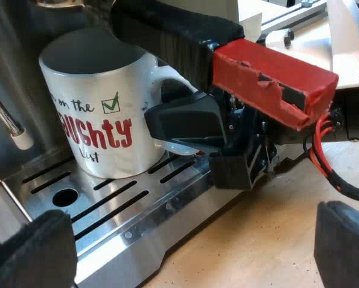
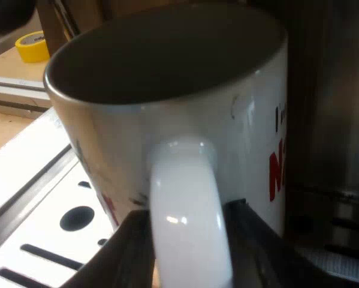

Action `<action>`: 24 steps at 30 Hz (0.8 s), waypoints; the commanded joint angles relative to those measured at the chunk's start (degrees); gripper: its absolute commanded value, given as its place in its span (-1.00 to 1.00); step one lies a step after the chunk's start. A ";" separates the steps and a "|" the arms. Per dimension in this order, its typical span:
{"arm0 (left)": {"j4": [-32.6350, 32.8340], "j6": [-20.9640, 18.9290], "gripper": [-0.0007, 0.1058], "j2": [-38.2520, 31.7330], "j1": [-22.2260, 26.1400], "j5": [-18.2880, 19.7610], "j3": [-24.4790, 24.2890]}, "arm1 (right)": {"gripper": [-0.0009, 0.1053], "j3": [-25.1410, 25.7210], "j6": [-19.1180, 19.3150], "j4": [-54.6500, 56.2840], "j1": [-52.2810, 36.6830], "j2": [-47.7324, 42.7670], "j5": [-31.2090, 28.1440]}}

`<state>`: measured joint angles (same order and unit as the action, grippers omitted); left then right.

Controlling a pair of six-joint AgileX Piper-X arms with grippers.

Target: Place mug into machine

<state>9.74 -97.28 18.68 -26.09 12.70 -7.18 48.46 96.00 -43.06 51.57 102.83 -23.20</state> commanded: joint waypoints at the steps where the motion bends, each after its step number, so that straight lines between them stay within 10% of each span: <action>1: -0.97 -0.27 0.54 -0.02 -0.21 -0.04 0.03 | -0.40 0.54 0.72 5.25 0.75 -2.97 -1.80; 20: 6.66 -0.27 0.54 -7.35 -0.21 -0.47 -3.77 | -0.42 -10.58 0.37 27.59 10.05 -31.72 -7.04; 24: 14.84 -0.27 0.54 -14.90 -0.21 -0.47 -9.17 | -0.86 -10.58 0.36 27.91 15.96 -38.08 -18.92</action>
<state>23.75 -97.28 5.56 -26.09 12.36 -14.65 37.62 96.00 -15.26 66.97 65.37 -38.61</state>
